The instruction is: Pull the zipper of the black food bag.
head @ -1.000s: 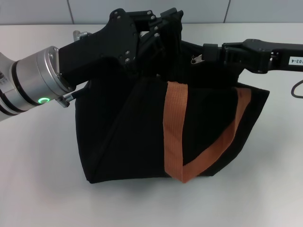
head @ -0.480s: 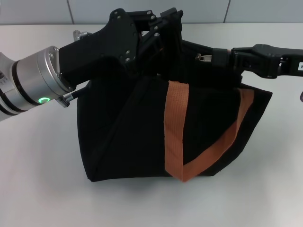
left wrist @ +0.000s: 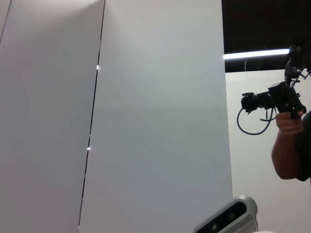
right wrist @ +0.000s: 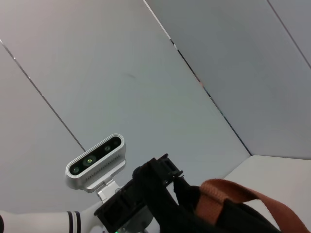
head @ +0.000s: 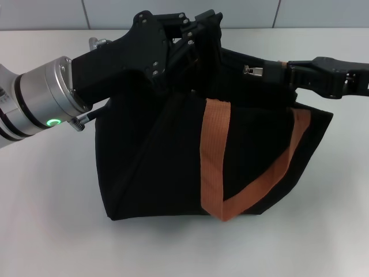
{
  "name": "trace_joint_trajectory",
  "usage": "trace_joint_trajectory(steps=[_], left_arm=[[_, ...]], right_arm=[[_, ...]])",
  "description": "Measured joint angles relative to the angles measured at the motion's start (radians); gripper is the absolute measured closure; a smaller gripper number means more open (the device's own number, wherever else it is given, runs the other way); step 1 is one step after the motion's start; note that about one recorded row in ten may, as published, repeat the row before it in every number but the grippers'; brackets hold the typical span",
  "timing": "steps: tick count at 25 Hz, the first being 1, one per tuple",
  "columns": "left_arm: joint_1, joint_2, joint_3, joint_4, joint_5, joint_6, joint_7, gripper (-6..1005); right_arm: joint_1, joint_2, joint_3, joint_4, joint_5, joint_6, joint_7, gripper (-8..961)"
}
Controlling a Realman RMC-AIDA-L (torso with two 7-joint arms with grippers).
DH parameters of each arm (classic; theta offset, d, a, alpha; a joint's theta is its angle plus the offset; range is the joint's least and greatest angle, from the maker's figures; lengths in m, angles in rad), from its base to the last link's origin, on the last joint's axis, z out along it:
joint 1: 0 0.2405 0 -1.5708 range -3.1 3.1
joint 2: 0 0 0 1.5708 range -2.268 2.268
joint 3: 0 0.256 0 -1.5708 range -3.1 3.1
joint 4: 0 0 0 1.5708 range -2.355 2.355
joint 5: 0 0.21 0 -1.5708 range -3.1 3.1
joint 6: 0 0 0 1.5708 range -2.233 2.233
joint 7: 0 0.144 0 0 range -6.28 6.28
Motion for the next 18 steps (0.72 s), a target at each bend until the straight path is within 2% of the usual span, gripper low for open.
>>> trace_joint_trajectory(steps=[18], left_arm=[[-0.001, 0.000, -0.005, 0.000, 0.000, -0.003, 0.000, 954]], right_arm=[[-0.031, -0.011, 0.018, -0.002, -0.001, 0.010, -0.011, 953]])
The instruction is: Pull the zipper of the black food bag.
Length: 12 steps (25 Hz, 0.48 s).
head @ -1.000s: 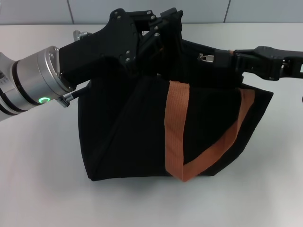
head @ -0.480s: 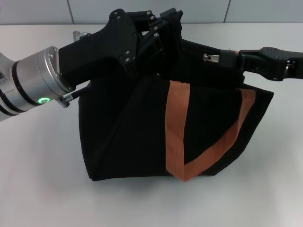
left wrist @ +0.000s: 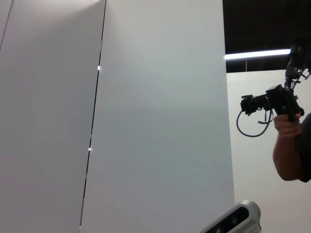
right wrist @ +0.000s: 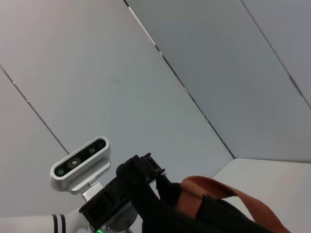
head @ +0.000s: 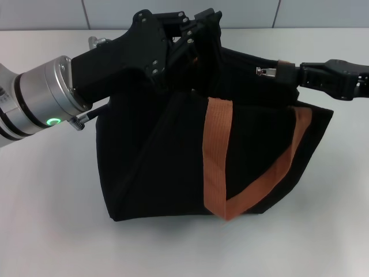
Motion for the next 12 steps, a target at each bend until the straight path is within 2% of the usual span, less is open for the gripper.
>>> trace_joint_trajectory(steps=[12], left_arm=[[0.000, 0.000, -0.005, 0.000, -0.002, -0.028, 0.000, 954]], right_arm=[[-0.011, -0.003, 0.036, 0.007, -0.014, 0.001, -0.018, 953]])
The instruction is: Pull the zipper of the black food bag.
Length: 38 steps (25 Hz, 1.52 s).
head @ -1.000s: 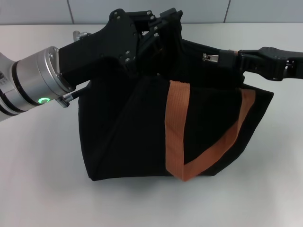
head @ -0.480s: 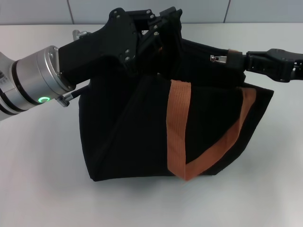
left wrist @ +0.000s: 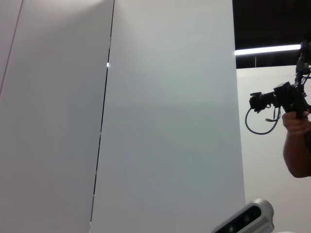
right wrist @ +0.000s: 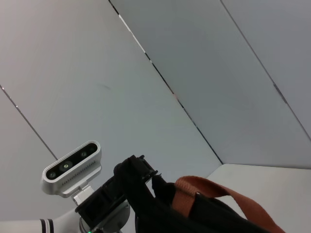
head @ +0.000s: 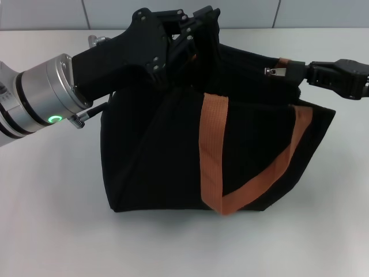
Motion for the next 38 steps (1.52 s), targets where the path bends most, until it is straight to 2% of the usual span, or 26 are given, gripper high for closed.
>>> trace_joint_trajectory(steps=[30, 38], left_arm=[[0.009, 0.000, 0.000, 0.000, -0.015, -0.027, 0.000, 953], [0.011, 0.000, 0.000, -0.008, -0.015, -0.027, 0.000, 953]], right_arm=[[-0.006, -0.003, 0.115, 0.084, 0.024, -0.058, -0.081, 955], [-0.007, -0.013, 0.141, 0.121, 0.026, -0.064, -0.081, 936]])
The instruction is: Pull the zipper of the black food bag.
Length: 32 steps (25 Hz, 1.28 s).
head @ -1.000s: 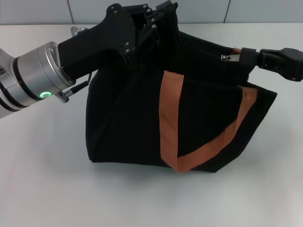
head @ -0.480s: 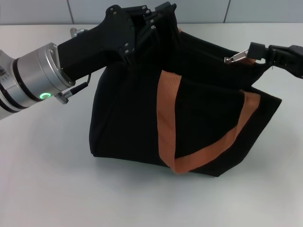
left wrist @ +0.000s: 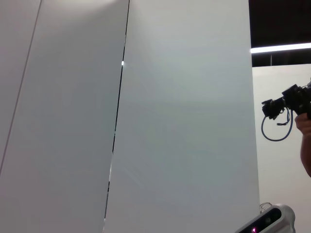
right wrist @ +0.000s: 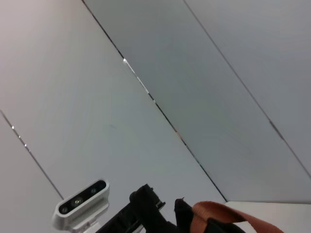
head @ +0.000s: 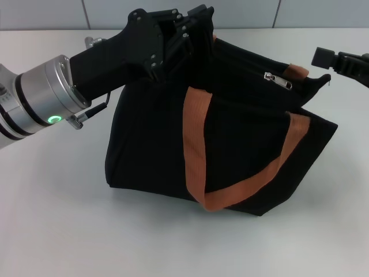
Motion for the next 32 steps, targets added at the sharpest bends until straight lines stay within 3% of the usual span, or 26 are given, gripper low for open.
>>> trace_joint_trajectory(steps=[4, 9, 16, 21, 28, 32], left_arm=[[0.005, 0.000, -0.001, -0.009, 0.000, -0.012, 0.000, 953], [0.043, 0.000, -0.009, -0.034, -0.059, -0.074, -0.008, 953], [0.077, 0.001, -0.013, -0.049, -0.101, -0.132, -0.043, 953], [0.114, 0.008, -0.010, -0.034, -0.103, -0.148, -0.092, 741], [0.248, 0.025, -0.006, 0.159, -0.096, -0.150, -0.233, 591], [0.315, 0.051, -0.002, 0.211, -0.096, -0.115, -0.265, 506]], right_arm=[[0.000, -0.014, 0.060, 0.049, 0.000, -0.037, -0.043, 917], [-0.019, -0.035, 0.141, 0.162, 0.000, -0.167, -0.286, 893], [-0.057, -0.018, 0.100, 0.184, -0.076, -0.193, -0.573, 780], [-0.051, -0.003, 0.036, 0.184, -0.159, -0.192, -0.719, 699], [-0.005, -0.002, 0.014, 0.201, -0.215, -0.134, -0.757, 416], [0.013, -0.002, 0.005, 0.213, -0.224, -0.098, -0.760, 281]])
